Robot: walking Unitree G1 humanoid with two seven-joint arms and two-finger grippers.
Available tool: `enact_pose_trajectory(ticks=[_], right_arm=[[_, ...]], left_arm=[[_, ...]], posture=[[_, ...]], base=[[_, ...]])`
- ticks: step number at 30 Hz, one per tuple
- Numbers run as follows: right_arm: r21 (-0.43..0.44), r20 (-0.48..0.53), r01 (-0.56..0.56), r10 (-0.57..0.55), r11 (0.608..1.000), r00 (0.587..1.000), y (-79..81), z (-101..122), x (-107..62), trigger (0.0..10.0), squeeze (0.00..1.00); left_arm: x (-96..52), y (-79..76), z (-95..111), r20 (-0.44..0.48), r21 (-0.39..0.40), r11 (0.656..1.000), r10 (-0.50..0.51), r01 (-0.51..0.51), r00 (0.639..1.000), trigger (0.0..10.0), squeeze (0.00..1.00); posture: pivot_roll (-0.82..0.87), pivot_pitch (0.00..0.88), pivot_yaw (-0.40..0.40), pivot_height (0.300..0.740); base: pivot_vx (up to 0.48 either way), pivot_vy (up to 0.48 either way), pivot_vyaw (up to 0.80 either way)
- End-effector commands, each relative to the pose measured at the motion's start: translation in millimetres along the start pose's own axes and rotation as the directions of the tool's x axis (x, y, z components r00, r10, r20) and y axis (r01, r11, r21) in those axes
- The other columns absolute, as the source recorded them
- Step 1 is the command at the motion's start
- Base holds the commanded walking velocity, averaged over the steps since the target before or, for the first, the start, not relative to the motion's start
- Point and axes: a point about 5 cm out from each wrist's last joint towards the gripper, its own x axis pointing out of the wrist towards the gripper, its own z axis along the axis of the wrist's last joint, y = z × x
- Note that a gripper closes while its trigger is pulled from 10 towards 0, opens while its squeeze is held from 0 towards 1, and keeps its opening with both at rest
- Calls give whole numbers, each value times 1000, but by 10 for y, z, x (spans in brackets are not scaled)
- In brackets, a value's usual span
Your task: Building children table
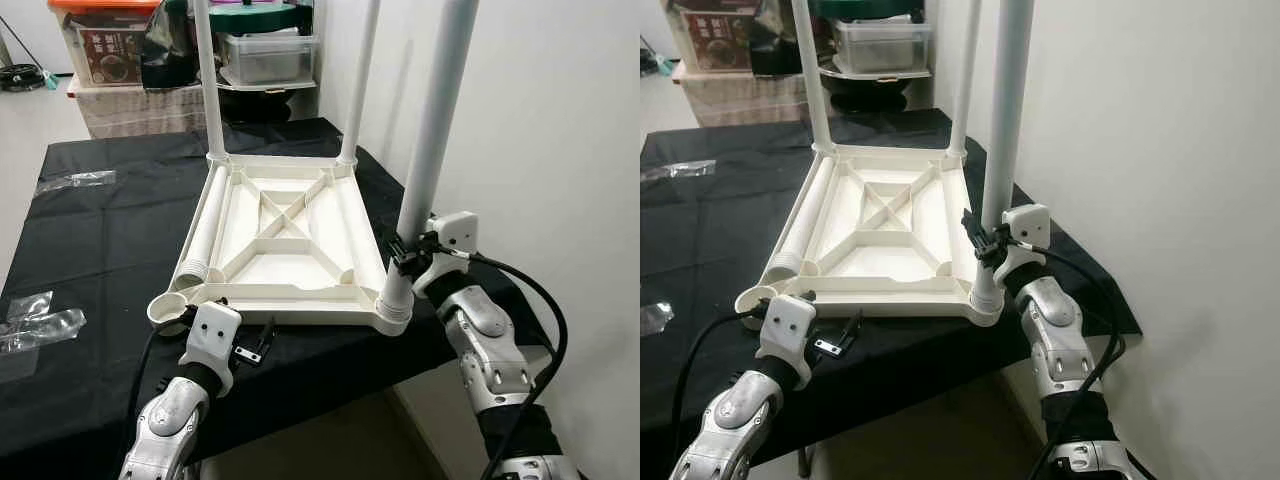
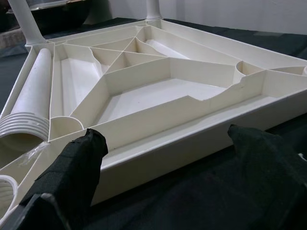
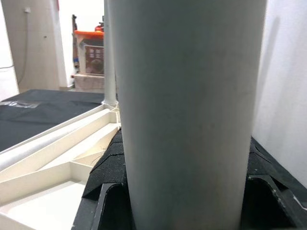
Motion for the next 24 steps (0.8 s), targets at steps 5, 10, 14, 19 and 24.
enact_pose_trajectory(ticks=[5,10,14,19,24], right_arm=[[69,-189,198,-182,978,965,-19,-378,-33,10000,0],[-69,-321,531,-523,844,790,-200,-588,-174,10000,0],[-156,-335,602,-615,783,714,-278,-636,-243,10000,0],[-230,-323,658,-694,717,643,-329,-609,-228,10000,0],[-74,-308,662,-648,746,696,-241,-506,-74,10000,0]], left_arm=[[-9,5,-20,-12,13,1000,-3,3,1000,10000,0],[-4,12,-13,-10,18,1000,-3,3,1000,10000,0],[-7,29,-11,-10,18,1000,2,-2,1000,10000,0],[-4,45,-13,-8,23,1000,9,-9,1000,10000,0],[10,14,-11,-5,20,1000,7,-7,1000,10000,0]], posture=[[42,0,-76,740],[52,0,-79,740],[52,0,-79,740],[54,0,-85,740],[55,0,-89,740]], base=[[0,0,0],[0,0,0],[0,0,0],[0,0,0],[0,0,0]])
